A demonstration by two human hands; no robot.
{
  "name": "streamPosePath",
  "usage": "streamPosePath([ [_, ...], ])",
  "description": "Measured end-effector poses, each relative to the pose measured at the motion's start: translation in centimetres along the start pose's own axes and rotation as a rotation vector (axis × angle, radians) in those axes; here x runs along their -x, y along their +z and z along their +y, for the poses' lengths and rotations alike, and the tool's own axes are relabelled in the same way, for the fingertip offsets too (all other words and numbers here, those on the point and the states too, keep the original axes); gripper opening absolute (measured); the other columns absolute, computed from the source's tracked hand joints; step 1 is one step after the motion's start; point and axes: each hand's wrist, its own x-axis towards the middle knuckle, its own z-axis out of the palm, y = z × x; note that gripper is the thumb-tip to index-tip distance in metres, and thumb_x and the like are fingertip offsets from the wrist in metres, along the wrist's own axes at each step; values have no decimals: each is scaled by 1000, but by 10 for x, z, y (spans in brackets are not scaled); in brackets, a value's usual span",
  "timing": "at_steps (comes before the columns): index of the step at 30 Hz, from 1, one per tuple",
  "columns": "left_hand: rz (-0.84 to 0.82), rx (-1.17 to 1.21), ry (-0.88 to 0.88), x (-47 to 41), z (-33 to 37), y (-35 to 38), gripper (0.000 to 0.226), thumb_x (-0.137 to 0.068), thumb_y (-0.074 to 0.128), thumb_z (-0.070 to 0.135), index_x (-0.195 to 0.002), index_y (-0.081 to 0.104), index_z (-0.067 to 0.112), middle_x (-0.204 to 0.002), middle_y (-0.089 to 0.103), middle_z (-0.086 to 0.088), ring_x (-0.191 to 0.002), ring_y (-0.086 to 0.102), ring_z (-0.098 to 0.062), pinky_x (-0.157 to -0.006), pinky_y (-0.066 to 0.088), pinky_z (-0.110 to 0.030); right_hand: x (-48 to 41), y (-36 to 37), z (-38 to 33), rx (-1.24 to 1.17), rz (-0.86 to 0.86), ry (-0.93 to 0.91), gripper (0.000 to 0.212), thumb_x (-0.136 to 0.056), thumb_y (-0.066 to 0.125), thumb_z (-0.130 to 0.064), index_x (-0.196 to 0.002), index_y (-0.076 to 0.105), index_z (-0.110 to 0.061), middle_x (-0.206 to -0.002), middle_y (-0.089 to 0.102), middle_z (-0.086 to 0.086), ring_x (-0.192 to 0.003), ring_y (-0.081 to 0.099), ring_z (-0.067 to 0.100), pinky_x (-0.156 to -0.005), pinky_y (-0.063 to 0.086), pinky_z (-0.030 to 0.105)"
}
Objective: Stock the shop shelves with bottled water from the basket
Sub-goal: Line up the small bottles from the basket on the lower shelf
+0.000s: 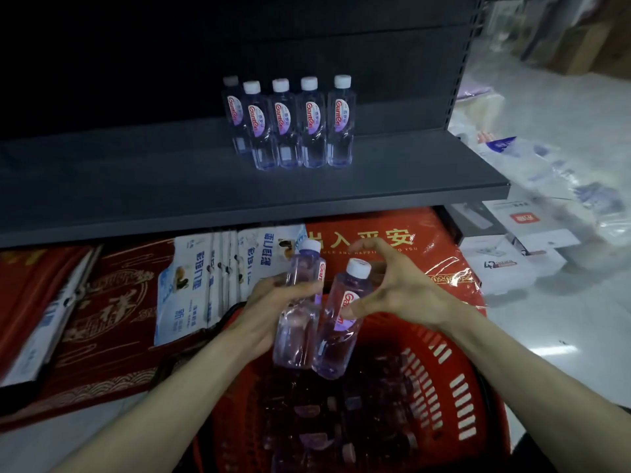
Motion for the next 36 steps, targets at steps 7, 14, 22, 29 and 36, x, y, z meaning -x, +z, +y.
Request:
streamPosePath([
  [7,-15,100,-5,-1,2,6,39,-84,76,26,-115,77,2,-117,72,-30,-89,69,-34,-70,62,-35,-5,10,3,-281,33,68,70,-74,81,-2,-138,54,-11,-116,76,18,-108,73,33,-97,58,54],
  [14,3,182,-33,9,-2,15,58,-80,86,30,-125,68,-1,-115,75,-24,-94,76,-36,-72,64,-40,0,21,10,-388,170,54,42,-85,77,-3,-126,68,-2,-118,73,25,-95,74,28,-94,59,52],
  [22,50,172,126,6,-6,24,34,-86,76,11,-117,73,-3,-114,75,-25,-99,75,-40,-89,62,-47,5,23,15,-461,286,28,28,-84,77,-7,-111,75,2,-100,79,15,-84,75,24,-72,61,38],
  [29,11,5,125,0,-1,28,30,-95,69,21,-124,71,14,-111,79,-9,-98,78,-27,-90,61,-50,-3,28,24,-461,311,-60,22,-97,62,4,-115,73,-2,-108,78,19,-98,76,35,-84,60,42],
  [36,-53,-185,66,-10,10,18,38,-89,70,54,-126,60,56,-124,72,7,-111,73,-23,-86,61,-59,-8,22,21,-356,294,-94,39,-101,56,5,-138,61,-5,-120,75,18,-113,72,37,-97,58,48],
])
